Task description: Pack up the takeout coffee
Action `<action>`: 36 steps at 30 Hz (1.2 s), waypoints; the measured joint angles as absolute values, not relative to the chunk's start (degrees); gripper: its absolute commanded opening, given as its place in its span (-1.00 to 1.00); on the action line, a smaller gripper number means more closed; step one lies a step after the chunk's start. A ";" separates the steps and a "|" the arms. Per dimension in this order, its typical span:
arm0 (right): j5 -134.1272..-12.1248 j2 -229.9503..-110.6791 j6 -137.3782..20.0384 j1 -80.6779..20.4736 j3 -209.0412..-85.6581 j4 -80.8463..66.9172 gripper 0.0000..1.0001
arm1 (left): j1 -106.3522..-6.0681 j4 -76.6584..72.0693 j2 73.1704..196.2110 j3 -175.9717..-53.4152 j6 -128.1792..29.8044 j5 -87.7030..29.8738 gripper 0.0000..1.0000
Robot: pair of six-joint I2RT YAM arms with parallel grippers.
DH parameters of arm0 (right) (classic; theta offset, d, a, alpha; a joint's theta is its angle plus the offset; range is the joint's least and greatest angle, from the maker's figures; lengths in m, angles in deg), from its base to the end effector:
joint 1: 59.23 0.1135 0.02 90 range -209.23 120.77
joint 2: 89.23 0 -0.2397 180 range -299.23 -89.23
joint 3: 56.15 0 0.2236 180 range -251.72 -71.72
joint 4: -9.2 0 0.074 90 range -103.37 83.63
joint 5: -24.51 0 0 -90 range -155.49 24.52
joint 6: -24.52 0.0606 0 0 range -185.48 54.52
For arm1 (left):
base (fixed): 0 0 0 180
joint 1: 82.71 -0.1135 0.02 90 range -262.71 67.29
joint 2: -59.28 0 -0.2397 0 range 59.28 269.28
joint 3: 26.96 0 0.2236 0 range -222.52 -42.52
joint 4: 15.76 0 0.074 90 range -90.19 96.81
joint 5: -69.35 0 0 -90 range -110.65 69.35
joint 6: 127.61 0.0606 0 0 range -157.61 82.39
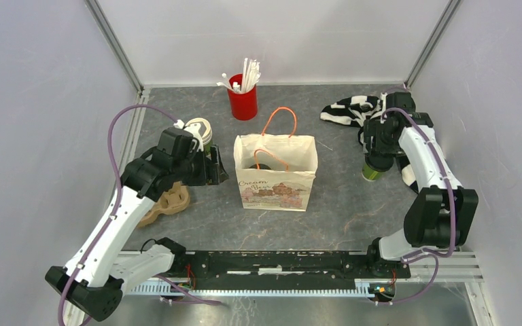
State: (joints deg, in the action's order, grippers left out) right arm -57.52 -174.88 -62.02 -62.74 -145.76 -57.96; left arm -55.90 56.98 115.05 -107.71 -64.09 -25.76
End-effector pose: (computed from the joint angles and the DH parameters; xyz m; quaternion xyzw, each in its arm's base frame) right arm 0.2843 -0.0259 0.2483 0.0751 0.9677 -0.0677 0.2312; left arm 0.1566 -0.0852 0.3066 0.0187 0.9319 -0.1986 0.3031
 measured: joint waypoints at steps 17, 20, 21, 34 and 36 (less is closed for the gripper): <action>-59.81 -176.54 -63.40 -63.87 -144.36 -56.85 0.76 | -55.90 57.15 115.38 -108.17 -62.43 -25.74 0.70; -60.77 -176.54 -63.44 -64.09 -144.23 -56.63 0.74 | -55.90 57.15 115.38 -108.17 -62.43 -25.71 0.70; -60.86 -176.54 -63.42 -64.18 -144.20 -56.61 0.74 | -55.90 57.17 115.38 -108.17 -62.43 -25.71 0.70; -64.03 -175.51 -63.42 -65.88 -142.22 -54.36 0.72 | -55.90 57.33 115.51 -109.70 -62.43 -25.69 0.69; -64.42 -175.36 -63.42 -66.17 -142.06 -54.12 0.67 | -55.90 57.68 115.66 -110.14 -62.43 -25.69 0.69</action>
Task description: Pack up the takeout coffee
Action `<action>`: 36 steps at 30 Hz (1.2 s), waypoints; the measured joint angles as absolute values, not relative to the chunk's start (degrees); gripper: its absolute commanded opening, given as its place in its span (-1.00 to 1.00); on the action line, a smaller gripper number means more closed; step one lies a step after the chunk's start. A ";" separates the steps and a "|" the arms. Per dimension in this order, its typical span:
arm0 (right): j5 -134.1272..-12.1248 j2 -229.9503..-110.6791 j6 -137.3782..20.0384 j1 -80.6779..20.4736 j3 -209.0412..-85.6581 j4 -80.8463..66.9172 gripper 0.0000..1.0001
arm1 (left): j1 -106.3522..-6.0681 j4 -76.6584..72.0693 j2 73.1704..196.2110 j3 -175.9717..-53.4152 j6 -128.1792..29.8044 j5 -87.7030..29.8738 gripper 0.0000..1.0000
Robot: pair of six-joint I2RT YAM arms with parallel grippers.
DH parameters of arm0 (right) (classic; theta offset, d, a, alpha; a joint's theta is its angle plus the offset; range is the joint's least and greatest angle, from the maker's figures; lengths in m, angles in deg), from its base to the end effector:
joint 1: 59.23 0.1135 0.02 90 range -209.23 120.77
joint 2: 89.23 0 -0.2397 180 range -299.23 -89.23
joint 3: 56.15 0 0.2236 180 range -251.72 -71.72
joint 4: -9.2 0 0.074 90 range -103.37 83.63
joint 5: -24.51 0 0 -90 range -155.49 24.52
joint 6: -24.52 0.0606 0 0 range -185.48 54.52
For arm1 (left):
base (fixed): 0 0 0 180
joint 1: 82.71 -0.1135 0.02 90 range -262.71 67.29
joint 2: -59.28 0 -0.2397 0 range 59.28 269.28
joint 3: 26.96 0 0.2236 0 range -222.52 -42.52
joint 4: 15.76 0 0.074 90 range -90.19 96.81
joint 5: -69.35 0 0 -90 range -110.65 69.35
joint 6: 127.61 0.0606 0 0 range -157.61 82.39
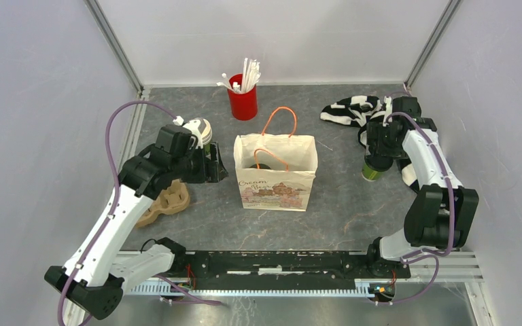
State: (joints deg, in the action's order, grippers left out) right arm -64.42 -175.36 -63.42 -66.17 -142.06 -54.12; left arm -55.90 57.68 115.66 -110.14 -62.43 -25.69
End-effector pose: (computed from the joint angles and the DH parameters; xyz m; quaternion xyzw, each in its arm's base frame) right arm 0.2851 -0.0358 0.2313 0.0785 0.9702 -0.0188 0.2283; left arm 0.1575 -0.0855 0.3162 0.0324 0.9279 -0.1975 0.3144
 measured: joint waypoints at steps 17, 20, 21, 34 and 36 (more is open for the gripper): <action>-67.83 -169.39 -62.76 -65.19 -141.93 -54.99 0.15 | -55.90 61.46 123.97 -126.25 -67.41 -27.02 0.59; -68.18 -165.90 -62.44 -63.22 -142.06 -55.10 0.11 | -55.73 61.02 126.81 -126.95 -68.24 -27.86 0.45; -68.32 -164.45 -62.30 -62.39 -142.81 -55.71 0.10 | -55.40 60.95 127.95 -127.01 -68.26 -27.90 0.41; -76.27 -155.32 -61.71 -56.51 -156.47 -55.47 -0.28 | -45.52 60.65 139.77 -133.04 -68.42 -22.13 -0.12; -79.62 -153.35 -61.19 -56.33 -156.99 -53.90 -0.30 | -44.86 60.76 141.13 -134.05 -68.37 -20.25 -0.22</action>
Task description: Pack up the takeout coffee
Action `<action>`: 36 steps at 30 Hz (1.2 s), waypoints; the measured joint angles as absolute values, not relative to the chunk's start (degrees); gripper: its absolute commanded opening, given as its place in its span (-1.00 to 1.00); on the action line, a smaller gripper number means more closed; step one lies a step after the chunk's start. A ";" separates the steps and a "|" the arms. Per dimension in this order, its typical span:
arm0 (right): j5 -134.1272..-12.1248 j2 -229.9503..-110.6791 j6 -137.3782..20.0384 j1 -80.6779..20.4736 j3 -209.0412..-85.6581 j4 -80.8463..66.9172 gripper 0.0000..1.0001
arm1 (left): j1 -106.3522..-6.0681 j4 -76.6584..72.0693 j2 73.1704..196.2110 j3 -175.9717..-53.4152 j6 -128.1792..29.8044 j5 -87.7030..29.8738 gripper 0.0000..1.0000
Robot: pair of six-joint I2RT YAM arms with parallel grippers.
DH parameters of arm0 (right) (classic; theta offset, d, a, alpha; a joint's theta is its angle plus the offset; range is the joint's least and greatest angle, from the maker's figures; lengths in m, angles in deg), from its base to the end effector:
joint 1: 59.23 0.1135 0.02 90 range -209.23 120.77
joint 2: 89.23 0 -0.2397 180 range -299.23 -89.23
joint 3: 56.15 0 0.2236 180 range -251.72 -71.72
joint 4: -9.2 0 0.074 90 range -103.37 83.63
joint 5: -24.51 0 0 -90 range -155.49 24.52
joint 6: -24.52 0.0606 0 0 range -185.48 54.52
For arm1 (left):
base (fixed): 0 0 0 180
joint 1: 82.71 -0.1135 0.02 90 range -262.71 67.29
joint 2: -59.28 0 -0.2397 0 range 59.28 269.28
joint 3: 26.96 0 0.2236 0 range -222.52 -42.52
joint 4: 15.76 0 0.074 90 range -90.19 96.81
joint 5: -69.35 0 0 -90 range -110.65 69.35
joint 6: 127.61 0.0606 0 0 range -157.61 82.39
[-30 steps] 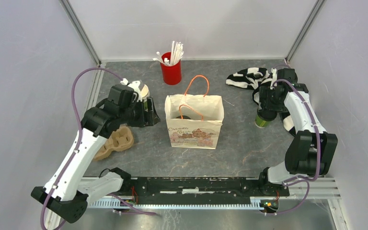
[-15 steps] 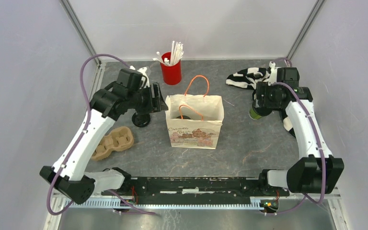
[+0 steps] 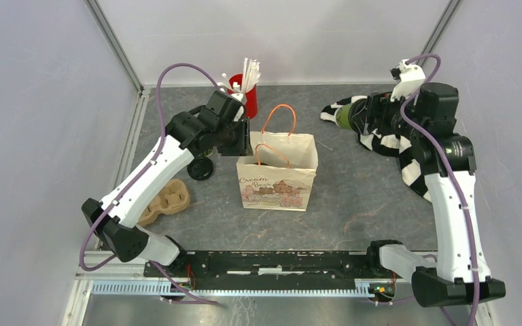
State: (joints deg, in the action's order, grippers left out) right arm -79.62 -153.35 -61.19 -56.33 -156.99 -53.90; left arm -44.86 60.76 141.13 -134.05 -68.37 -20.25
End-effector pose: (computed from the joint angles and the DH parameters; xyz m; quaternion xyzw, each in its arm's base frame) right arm 0.2125 0.0256 0.4039 -0.0546 0.8441 0.1371 0.5155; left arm 0.2154 -0.1668 0.3411 0.0572 0.9417 -0.1841 0.2757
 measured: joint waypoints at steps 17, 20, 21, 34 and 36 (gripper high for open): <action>-97.52 -148.43 -60.21 -52.07 -157.03 -44.17 -0.69 | -44.32 60.47 143.79 -136.10 -66.05 -9.78 -0.29; -97.71 -148.43 -60.23 -51.96 -157.01 -44.13 -0.70 | -44.34 60.63 143.88 -136.52 -66.03 -8.60 -0.18; -97.71 -148.41 -60.21 -51.94 -157.01 -44.13 -0.70 | -44.34 60.67 143.88 -136.52 -66.03 -8.45 -0.14; -99.40 -148.15 -59.70 -51.79 -157.12 -43.14 -0.72 | -44.32 60.21 144.52 -136.21 -65.97 -8.14 -0.78; -100.12 -148.15 -59.75 -51.31 -157.12 -42.99 -0.72 | -44.32 59.38 144.87 -136.21 -65.68 -7.92 -0.96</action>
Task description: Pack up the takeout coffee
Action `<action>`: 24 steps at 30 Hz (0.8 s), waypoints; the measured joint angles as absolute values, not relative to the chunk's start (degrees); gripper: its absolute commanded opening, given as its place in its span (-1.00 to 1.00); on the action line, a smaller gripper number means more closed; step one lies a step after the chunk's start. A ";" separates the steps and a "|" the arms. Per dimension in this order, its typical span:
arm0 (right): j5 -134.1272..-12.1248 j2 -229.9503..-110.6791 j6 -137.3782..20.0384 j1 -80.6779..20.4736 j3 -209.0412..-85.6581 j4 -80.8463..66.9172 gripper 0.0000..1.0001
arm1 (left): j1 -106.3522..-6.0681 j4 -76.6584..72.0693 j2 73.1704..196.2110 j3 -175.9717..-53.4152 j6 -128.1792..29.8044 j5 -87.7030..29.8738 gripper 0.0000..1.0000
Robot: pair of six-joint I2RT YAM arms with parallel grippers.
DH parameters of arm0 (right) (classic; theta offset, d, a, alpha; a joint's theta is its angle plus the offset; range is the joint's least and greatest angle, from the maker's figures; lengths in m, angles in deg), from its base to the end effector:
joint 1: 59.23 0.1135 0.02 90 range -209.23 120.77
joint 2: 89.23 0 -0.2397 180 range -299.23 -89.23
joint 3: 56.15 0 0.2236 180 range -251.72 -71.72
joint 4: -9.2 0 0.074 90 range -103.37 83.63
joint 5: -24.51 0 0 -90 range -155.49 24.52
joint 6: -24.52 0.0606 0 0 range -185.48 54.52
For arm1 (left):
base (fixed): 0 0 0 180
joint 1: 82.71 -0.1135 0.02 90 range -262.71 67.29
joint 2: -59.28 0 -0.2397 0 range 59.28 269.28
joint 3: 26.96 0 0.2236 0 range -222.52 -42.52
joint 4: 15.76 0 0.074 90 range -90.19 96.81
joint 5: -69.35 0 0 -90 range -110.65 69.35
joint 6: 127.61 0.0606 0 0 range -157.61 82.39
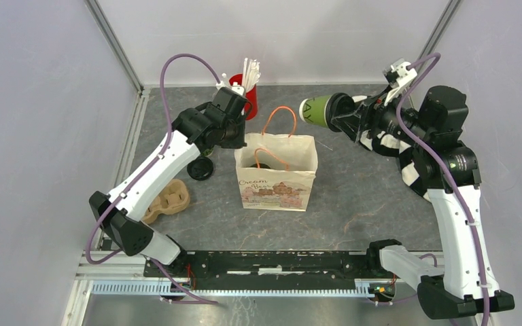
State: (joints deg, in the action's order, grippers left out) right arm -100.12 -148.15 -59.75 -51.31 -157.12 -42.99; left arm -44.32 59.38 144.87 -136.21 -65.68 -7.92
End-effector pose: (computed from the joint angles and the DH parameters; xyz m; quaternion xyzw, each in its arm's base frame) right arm 0.1777 0.0595 0.4467 -0.2050 0.7283 0.2994 0.5813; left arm 0.2350 -0.1692 0.3381 0.0480 0.9377 -0.0921 0.3316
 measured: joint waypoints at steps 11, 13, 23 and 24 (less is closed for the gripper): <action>-103.16 -150.25 -57.10 -45.93 -161.03 -40.17 -0.74 | -44.32 46.64 137.70 -126.44 -62.08 0.43 -0.96; -103.35 -151.12 -55.86 -44.97 -162.59 -38.95 -0.75 | -44.32 43.18 133.96 -122.71 -61.55 1.87 -0.96; -101.17 -156.56 -51.73 -31.39 -170.24 -35.60 -0.79 | -44.32 26.05 117.74 -103.67 -61.46 5.85 -0.96; -100.69 -157.09 -51.57 -29.19 -170.72 -35.47 -0.80 | -44.32 24.89 116.43 -102.10 -61.49 6.04 -0.96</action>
State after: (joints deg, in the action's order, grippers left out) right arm -100.69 -157.09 -51.57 -29.19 -170.72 -35.47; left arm -44.32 24.89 116.43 -102.10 -61.49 6.04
